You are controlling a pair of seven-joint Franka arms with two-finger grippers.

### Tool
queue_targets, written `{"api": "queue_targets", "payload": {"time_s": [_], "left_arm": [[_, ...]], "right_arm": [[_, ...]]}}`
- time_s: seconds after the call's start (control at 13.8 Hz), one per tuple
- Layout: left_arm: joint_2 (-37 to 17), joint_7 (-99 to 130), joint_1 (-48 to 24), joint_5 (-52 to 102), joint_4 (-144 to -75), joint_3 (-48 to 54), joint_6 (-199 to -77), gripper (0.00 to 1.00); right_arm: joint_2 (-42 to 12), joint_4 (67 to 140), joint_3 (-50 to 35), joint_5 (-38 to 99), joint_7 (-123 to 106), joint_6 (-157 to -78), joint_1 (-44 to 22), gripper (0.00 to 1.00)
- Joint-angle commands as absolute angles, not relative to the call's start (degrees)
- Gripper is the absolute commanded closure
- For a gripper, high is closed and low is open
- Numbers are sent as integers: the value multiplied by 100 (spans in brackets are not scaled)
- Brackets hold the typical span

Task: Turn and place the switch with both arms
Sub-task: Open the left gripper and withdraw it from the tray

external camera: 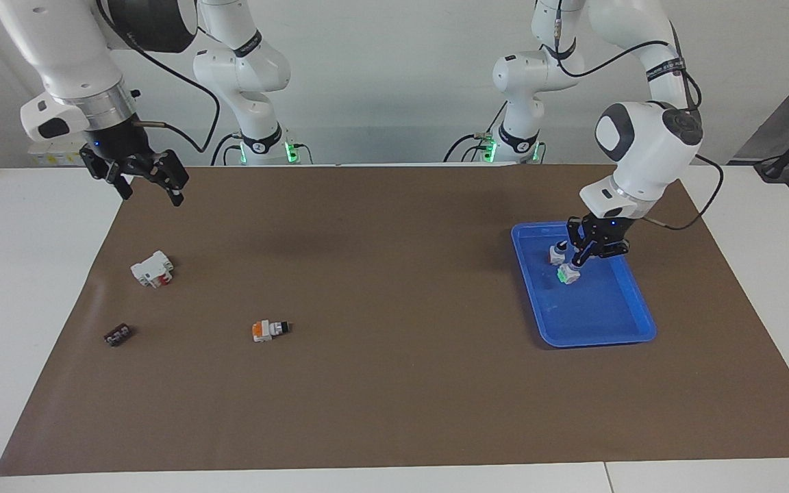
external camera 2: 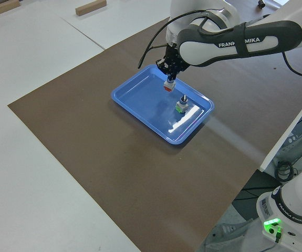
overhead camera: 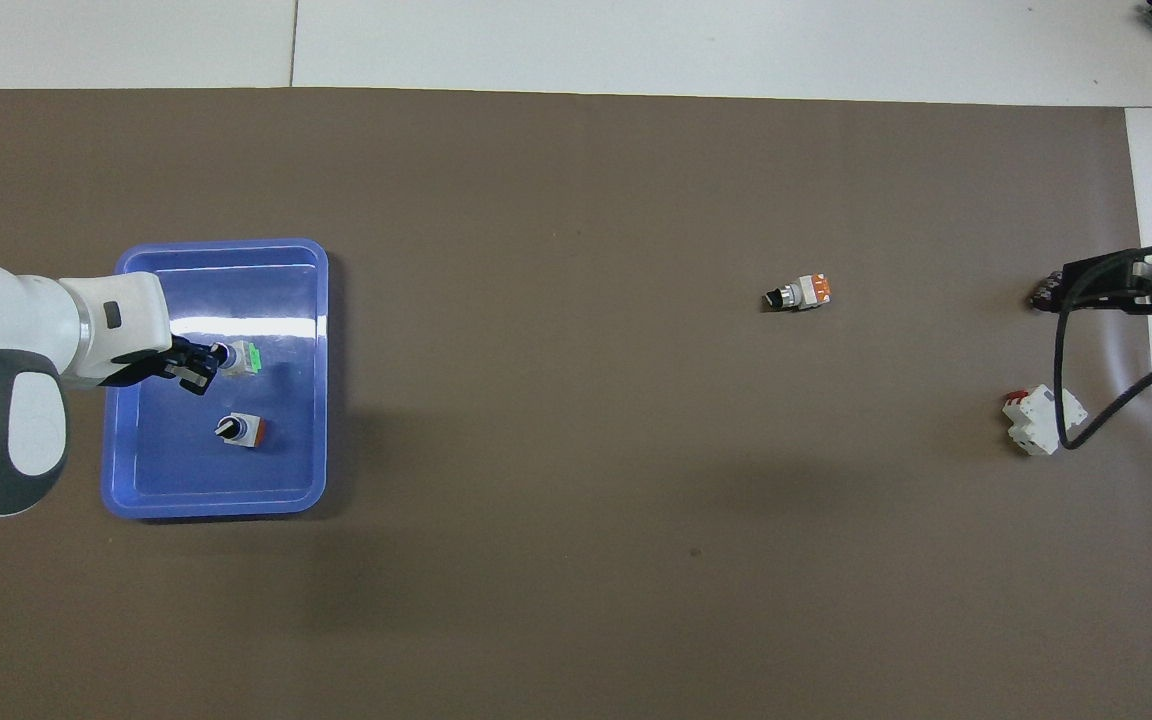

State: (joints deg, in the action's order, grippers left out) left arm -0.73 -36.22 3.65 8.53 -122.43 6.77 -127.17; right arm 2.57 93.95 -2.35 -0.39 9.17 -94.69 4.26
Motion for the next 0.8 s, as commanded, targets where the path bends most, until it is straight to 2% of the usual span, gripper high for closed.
{"api": "queue_targets", "payload": {"time_s": [0.0, 0.15, 0.22, 0.29, 0.36, 0.51, 0.58, 0.65, 0.73], "left_arm": [[-9, -3489, 272, 694, -12506, 633, -13147, 100], [26, -3480, 246, 694, -12629, 633, -13157, 100], [35, -3480, 229, 694, -12656, 642, -13175, 92], [44, -3472, 220, 694, -12665, 642, -13166, 50], [35, -3454, 185, 694, -12648, 650, -13192, 25], [-9, -3454, 167, 694, -12403, 650, -13009, 21], [9, -3454, 158, 694, -12332, 650, -12895, 16], [78, -3437, 150, 694, -12314, 659, -12876, 2], [149, -3350, 71, 694, -12305, 642, -12876, 1]], "right_arm": [[526, 9352, -659, -105, 809, -8975, 738, 0], [632, 9343, -633, -105, 791, -8781, 694, 0], [711, 9351, -642, -105, 800, -8641, 686, 0], [755, 9369, -650, -105, 826, -8622, 668, 0], [756, 9352, -616, -140, 809, -8666, 555, 0], [756, 9352, -126, -185, 800, -8736, 73, 0], [738, 9352, -106, -185, 756, -8806, 70, 0], [730, 9352, -105, -193, 564, -8885, 88, 0], [721, 9352, -105, -185, 406, -8886, 114, 0]]}}
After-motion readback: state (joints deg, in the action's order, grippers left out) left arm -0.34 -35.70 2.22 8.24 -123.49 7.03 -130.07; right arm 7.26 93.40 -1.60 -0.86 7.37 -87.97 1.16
